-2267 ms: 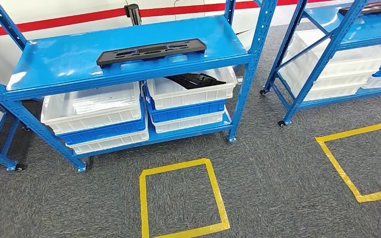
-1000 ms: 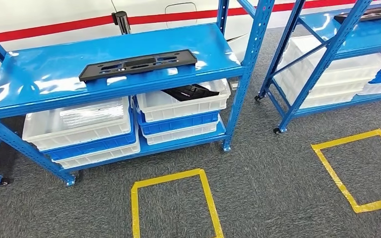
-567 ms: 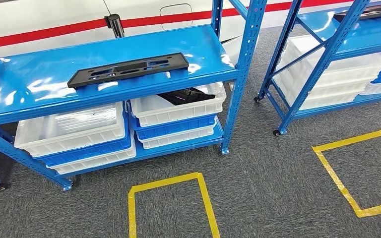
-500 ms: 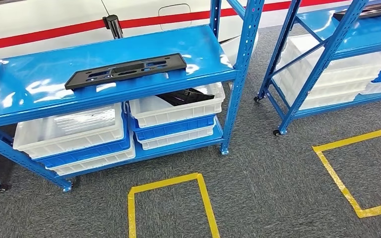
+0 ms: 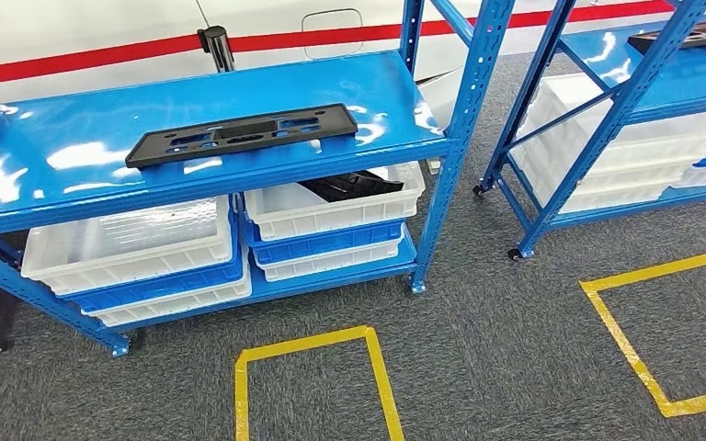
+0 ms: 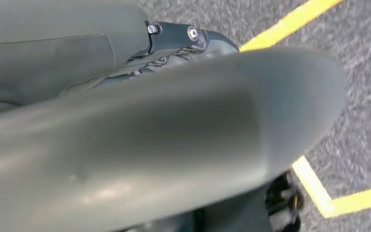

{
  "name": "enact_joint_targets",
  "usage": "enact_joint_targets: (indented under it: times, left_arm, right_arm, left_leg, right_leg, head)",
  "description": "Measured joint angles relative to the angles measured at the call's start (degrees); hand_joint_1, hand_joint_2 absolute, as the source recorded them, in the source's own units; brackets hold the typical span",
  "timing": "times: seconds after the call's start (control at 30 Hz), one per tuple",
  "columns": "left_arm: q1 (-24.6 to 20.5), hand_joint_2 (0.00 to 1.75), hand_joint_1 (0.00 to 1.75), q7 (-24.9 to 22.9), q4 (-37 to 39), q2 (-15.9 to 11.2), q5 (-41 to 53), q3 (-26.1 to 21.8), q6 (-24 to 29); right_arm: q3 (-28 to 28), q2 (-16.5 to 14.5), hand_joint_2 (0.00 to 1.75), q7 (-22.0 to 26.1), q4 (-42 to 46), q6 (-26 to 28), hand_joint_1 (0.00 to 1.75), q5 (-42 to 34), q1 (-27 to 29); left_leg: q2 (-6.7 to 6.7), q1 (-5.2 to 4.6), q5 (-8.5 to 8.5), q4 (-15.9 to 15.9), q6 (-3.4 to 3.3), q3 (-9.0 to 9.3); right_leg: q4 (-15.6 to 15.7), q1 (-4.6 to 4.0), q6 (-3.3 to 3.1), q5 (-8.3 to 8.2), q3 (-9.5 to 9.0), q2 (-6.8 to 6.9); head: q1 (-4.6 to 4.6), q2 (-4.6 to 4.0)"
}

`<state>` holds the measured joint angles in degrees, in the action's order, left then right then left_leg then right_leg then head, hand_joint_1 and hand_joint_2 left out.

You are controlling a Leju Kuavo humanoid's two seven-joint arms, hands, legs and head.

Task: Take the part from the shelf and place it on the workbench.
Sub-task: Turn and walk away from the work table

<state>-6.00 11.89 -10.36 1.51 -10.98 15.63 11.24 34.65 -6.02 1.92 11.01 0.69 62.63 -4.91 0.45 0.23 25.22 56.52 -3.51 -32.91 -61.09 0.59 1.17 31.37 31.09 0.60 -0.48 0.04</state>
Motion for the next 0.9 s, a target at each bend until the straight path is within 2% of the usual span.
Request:
enact_joint_targets:
  times: [0.07, 0.1, 0.13, 0.17, 0.2, 0.27, 0.3, 0.33, 0.37, 0.47, 0.5, 0.53, 0.6, 0.63, 0.67, 0.7, 0.73, 0.8, 0.87, 0.9]
  left_arm:
    - [-0.05, 0.00, 0.00, -0.17, 0.00, 0.05, 0.02, 0.00, 0.04]
    - [-0.03, 0.00, 0.00, -0.29, 0.00, 0.07, 0.03, 0.00, 0.07]
    - [0.01, 0.00, 0.00, -0.40, 0.00, 0.09, 0.03, 0.00, 0.09]
    - [0.06, 0.00, 0.00, -0.48, 0.00, 0.11, 0.03, 0.00, 0.11]
    - [0.10, 0.00, 0.00, -0.55, 0.00, 0.13, 0.03, 0.00, 0.11]
    - [0.12, 0.00, 0.00, -0.65, 0.00, 0.22, 0.04, 0.00, 0.14]
    - [0.11, 0.00, 0.00, -0.73, 0.00, 0.26, 0.04, 0.00, 0.17]
    - [0.09, 0.00, 0.00, -0.80, 0.00, 0.28, 0.05, 0.00, 0.23]
    - [0.09, 0.00, 0.00, -0.85, 0.00, 0.27, 0.04, 0.00, 0.31]
    - [0.19, 0.00, 0.00, -0.98, 0.02, 0.22, 0.04, 0.00, 0.57]
    - [0.20, 0.00, 0.00, -1.01, 0.02, 0.20, 0.07, 0.00, 0.63]
    - [0.19, 0.00, 0.00, -1.03, 0.01, 0.19, 0.09, 0.00, 0.68]
    - [0.15, 0.00, 0.00, -1.09, 0.01, 0.22, 0.16, 0.01, 0.68]
    - [0.18, 0.00, 0.00, -1.16, 0.01, 0.23, 0.20, 0.01, 0.67]
    - [0.21, 0.00, 0.00, -1.26, 0.02, 0.23, 0.24, 0.01, 0.67]
    - [0.24, 0.00, 0.00, -1.36, 0.02, 0.21, 0.30, 0.00, 0.67]
    - [0.24, 0.00, 0.00, -1.42, 0.03, 0.19, 0.37, 0.00, 0.66]
    - [0.03, 0.00, 0.00, -1.48, 0.03, 0.12, 0.50, 0.00, 0.63]
    - [-0.22, 0.00, 0.00, -1.50, 0.02, 0.09, 0.59, 0.00, 0.61]
    - [-0.26, 0.00, 0.00, -1.53, 0.03, 0.09, 0.60, 0.00, 0.61]
  right_arm:
    - [-0.11, 0.08, 0.00, 0.00, 0.01, -0.09, 0.00, 0.14, -0.02]
    - [-0.17, 0.12, 0.00, -0.01, 0.01, -0.13, 0.00, 0.21, 0.01]
    - [-0.24, 0.17, 0.00, -0.03, 0.01, -0.16, 0.00, 0.27, 0.04]
    - [-0.29, 0.22, 0.00, -0.07, 0.01, -0.19, 0.00, 0.32, 0.08]
    - [-0.32, 0.28, 0.00, -0.11, 0.01, -0.20, 0.00, 0.36, 0.10]
    - [-0.36, 0.44, 0.00, -0.15, 0.00, -0.22, 0.00, 0.41, 0.06]
    - [-0.38, 0.49, 0.00, -0.15, 0.00, -0.26, 0.00, 0.46, 0.01]
    - [-0.41, 0.50, 0.00, -0.15, 0.00, -0.31, 0.00, 0.53, -0.04]
    - [-0.44, 0.49, 0.00, -0.15, 0.00, -0.38, 0.00, 0.61, -0.11]
    - [-0.60, 0.47, 0.00, -0.16, 0.02, -0.57, 0.00, 0.75, -0.29]
    - [-0.65, 0.47, 0.00, -0.17, 0.03, -0.65, 0.00, 0.78, -0.31]
    - [-0.69, 0.46, 0.00, -0.17, 0.04, -0.75, 0.00, 0.79, -0.31]
    - [-0.70, 0.48, 0.00, -0.17, 0.05, -0.94, 0.00, 0.80, -0.29]
    - [-0.70, 0.47, 0.00, -0.17, 0.05, -1.01, 0.00, 0.80, -0.26]
    - [-0.70, 0.47, 0.00, -0.17, 0.05, -1.03, 0.00, 0.80, -0.24]
    - [-0.70, 0.46, 0.00, -0.18, 0.05, -1.03, 0.00, 0.80, -0.23]
    - [-0.70, 0.45, 0.00, -0.18, 0.05, -1.03, 0.00, 0.80, -0.24]
    - [-0.70, 0.36, 0.00, -0.18, 0.05, -1.03, 0.00, 0.80, -0.26]
    - [-0.70, 0.26, 0.00, -0.17, 0.05, -1.03, 0.00, 0.80, -0.28]
    - [-0.70, 0.25, 0.00, -0.17, 0.05, -1.03, 0.00, 0.80, -0.30]
  left_leg:
    - [-0.26, -0.10, 0.05, -0.08, -0.15, 0.14]
    - [-0.48, -0.13, 0.12, -0.07, -0.17, 0.16]
    - [-0.76, -0.15, 0.21, -0.05, -0.14, 0.21]
    - [-1.08, -0.13, 0.31, -0.01, -0.07, 0.29]
    - [-1.41, -0.08, 0.42, 0.02, 0.07, 0.43]
    - [-2.03, -0.03, 0.73, 0.11, 0.54, 0.81]
    - [-2.31, -0.16, 1.03, 0.31, 0.88, 0.93]
    - [-2.52, -0.30, 1.29, 0.49, 1.21, 0.99]
    - [-2.66, -0.38, 1.48, 0.64, 1.51, 1.00]
    - [-2.46, 0.07, 2.10, 1.34, 2.31, 0.81]
    - [-2.09, 0.25, 3.01, 2.66, 2.62, 0.24]
    - [-1.64, 0.41, 4.51, 5.21, 2.95, -0.92]
    - [-0.96, 0.62, 8.12, 12.90, 3.49, -4.82]
    - [-0.80, 0.74, 9.09, 16.09, 3.67, -6.59]
    - [-0.69, 0.83, 8.95, 17.43, 3.74, -7.51]
    - [-0.58, 0.89, 7.64, 16.35, 3.69, -7.21]
    - [-0.36, 0.92, 5.67, 13.44, 3.53, -5.95]
    - [0.86, 0.69, 2.18, 5.59, 2.93, -2.23]
    - [1.53, 0.24, 1.30, 1.72, 2.37, -0.51]
    - [1.24, 0.02, 1.41, 1.56, 2.15, -0.54]
  right_leg:
    - [-6.20, 0.11, -0.36, 2.64, 3.20, -0.22]
    - [-9.61, 0.17, -0.34, 3.72, 5.17, -0.28]
    - [-12.06, 0.27, -0.09, 4.22, 6.74, -0.31]
    - [-12.67, 0.38, 0.38, 3.83, 7.41, -0.33]
    - [-11.24, 0.53, 1.00, 2.63, 7.05, -0.34]
    - [-3.90, 0.99, 2.14, -0.88, 3.94, -0.67]
    - [-0.49, 1.16, 2.24, -2.30, 2.45, -0.91]
    - [1.92, 1.25, 2.05, -3.23, 1.33, -1.13]
    - [2.95, 1.22, 1.62, -3.59, 0.84, -1.27]
    - [3.23, 1.29, 0.32, -3.86, 0.54, -1.00]
    - [3.31, 1.41, -0.07, -3.90, 0.47, -0.87]
    - [3.37, 1.51, -0.41, -3.90, 0.41, -0.70]
    - [3.35, 1.34, -0.84, -3.75, 0.36, -0.27]
    - [3.34, 1.27, -0.92, -3.68, 0.32, -0.04]
    - [3.34, 1.22, -0.98, -3.61, 0.26, 0.17]
    - [3.33, 1.20, -0.98, -3.52, 0.14, 0.36]
    - [3.34, 1.20, -0.96, -3.45, -0.02, 0.52]
    - [3.36, 1.00, -0.65, -3.19, -0.33, 0.84]
    - [3.45, 0.72, -0.10, -2.93, -0.50, 1.29]
    - [3.61, 0.62, 0.26, -2.87, -0.60, 1.56]
  head:
    - [0.05, 0.01]
    - [0.10, 0.01]
    - [0.08, 0.01]
    - [0.10, 0.01]
    - [0.13, 0.01]
    - [0.18, 0.00]
    - [0.19, 0.00]
    - [0.12, 0.00]
    - [0.09, 0.00]
    - [-0.01, 0.01]
    - [-0.09, 0.01]
    - [-0.16, 0.01]
    - [-0.29, 0.01]
    - [-0.28, 0.01]
    - [-0.28, 0.01]
    - [-0.29, 0.01]
    - [-0.29, 0.01]
    - [-0.27, 0.01]
    - [-0.22, 0.01]
    - [-0.22, 0.00]
